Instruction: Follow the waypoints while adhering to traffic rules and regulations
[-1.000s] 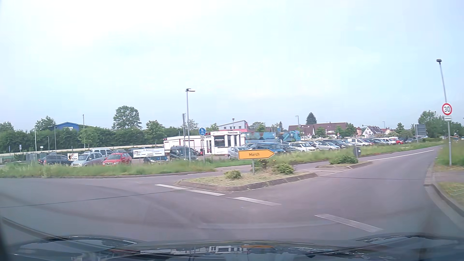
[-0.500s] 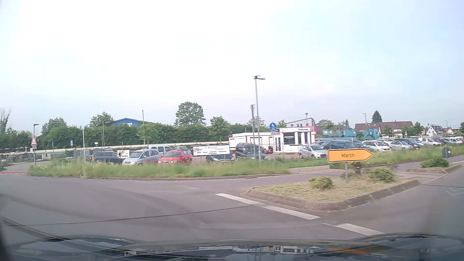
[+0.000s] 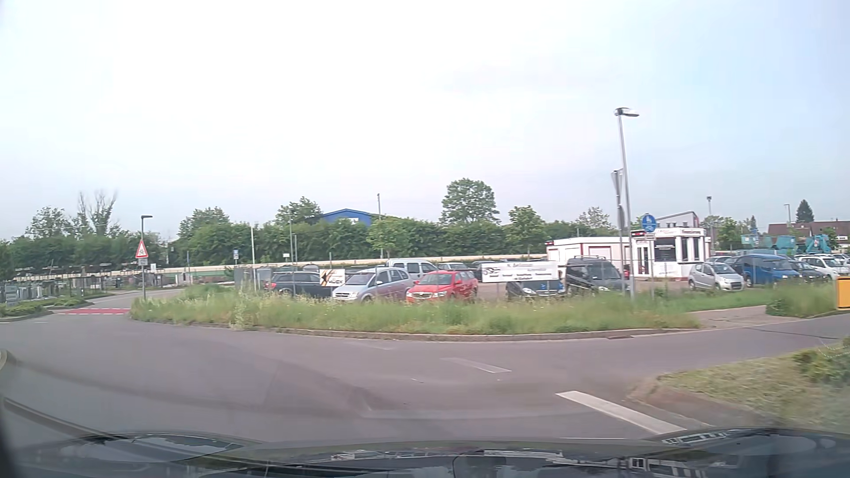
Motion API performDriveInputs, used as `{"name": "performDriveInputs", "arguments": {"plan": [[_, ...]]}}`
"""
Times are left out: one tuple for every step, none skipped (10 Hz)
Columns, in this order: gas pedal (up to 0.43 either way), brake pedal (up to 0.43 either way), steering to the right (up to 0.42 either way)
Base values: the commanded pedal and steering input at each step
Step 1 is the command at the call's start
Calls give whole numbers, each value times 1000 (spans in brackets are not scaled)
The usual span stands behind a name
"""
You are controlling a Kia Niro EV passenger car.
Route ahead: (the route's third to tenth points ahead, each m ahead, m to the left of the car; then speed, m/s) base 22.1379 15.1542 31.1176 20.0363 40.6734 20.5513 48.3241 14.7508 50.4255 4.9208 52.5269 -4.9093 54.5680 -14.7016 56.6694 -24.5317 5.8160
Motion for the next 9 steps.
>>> {"name": "performDriveInputs", "arguments": {"plan": [[59,0,-344],[59,0,-344],[59,0,-343],[59,0,-342],[59,0,-341],[59,0,-338],[59,0,-332],[59,0,-327],[59,0,-316]]}}
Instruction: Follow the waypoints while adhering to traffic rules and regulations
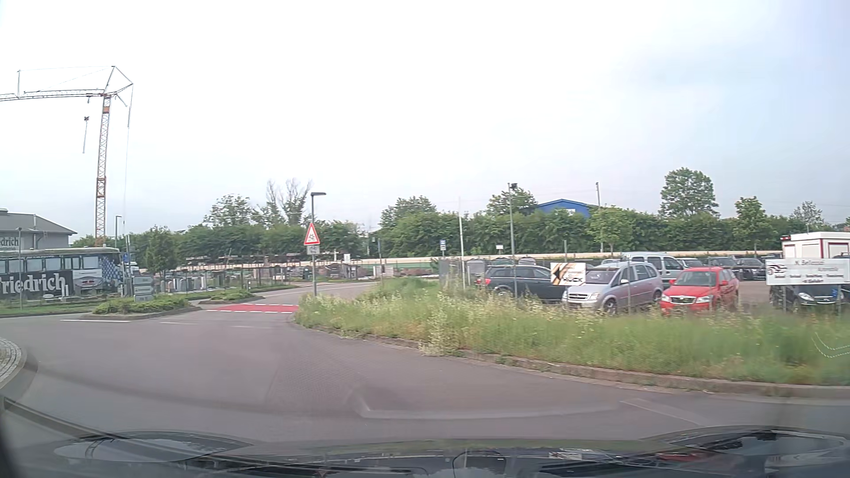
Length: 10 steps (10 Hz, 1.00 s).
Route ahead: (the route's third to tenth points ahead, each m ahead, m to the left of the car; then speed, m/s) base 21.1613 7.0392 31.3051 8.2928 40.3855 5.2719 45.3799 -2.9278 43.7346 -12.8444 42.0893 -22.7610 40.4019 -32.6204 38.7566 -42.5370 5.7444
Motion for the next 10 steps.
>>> {"name": "performDriveInputs", "arguments": {"plan": [[59,0,-305],[59,0,-292],[59,0,-285],[59,0,-281],[59,0,-277],[59,0,-273],[59,0,-264],[59,0,-256],[59,0,-244],[59,0,-225]]}}
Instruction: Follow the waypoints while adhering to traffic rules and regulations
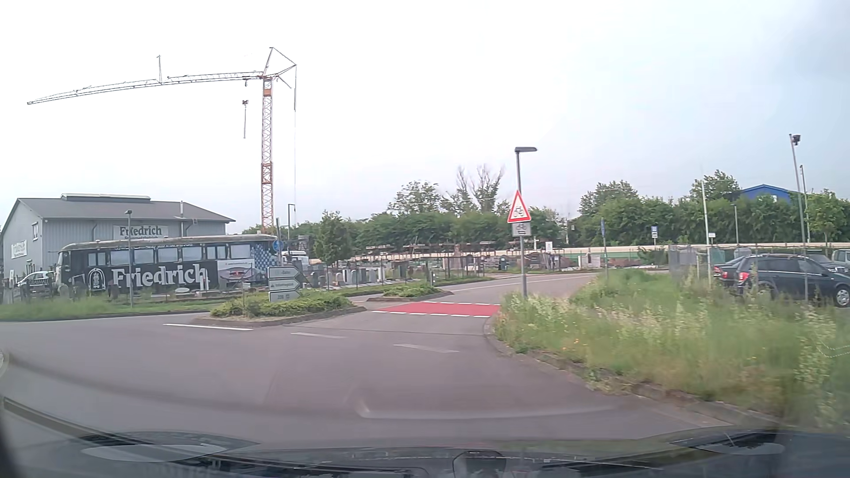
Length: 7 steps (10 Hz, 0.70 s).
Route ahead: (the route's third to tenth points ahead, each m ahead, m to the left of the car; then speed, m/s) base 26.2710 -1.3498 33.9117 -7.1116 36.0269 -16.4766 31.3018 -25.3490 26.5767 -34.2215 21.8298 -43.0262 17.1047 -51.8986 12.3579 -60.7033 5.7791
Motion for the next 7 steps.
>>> {"name": "performDriveInputs", "arguments": {"plan": [[59,0,-207],[59,0,-184],[59,0,-158],[59,0,-129],[59,0,-109],[59,0,-82],[59,0,-53]]}}
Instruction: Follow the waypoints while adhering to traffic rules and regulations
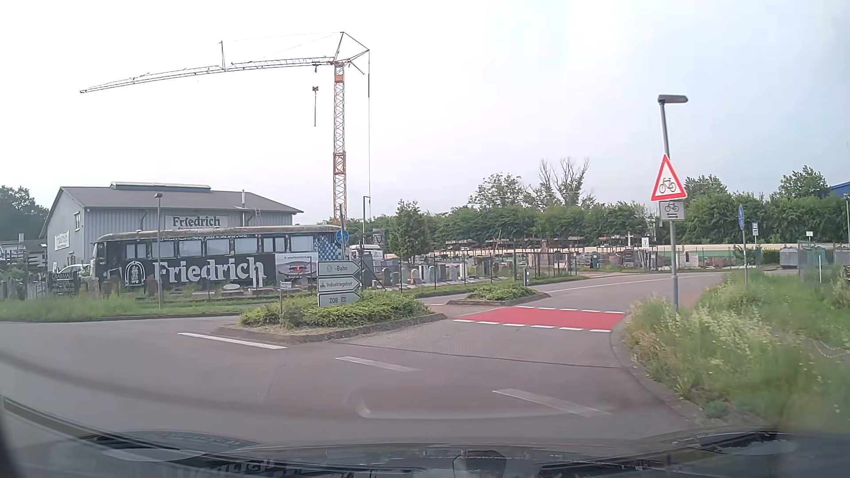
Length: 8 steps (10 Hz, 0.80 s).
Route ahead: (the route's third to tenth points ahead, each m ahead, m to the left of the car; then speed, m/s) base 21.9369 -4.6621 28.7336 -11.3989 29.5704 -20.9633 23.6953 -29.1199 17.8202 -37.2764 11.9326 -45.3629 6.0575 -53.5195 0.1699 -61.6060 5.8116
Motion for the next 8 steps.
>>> {"name": "performDriveInputs", "arguments": {"plan": [[59,0,-30],[59,0,0],[59,0,28],[59,0,45],[59,0,66],[59,0,86],[59,0,105],[59,0,122]]}}
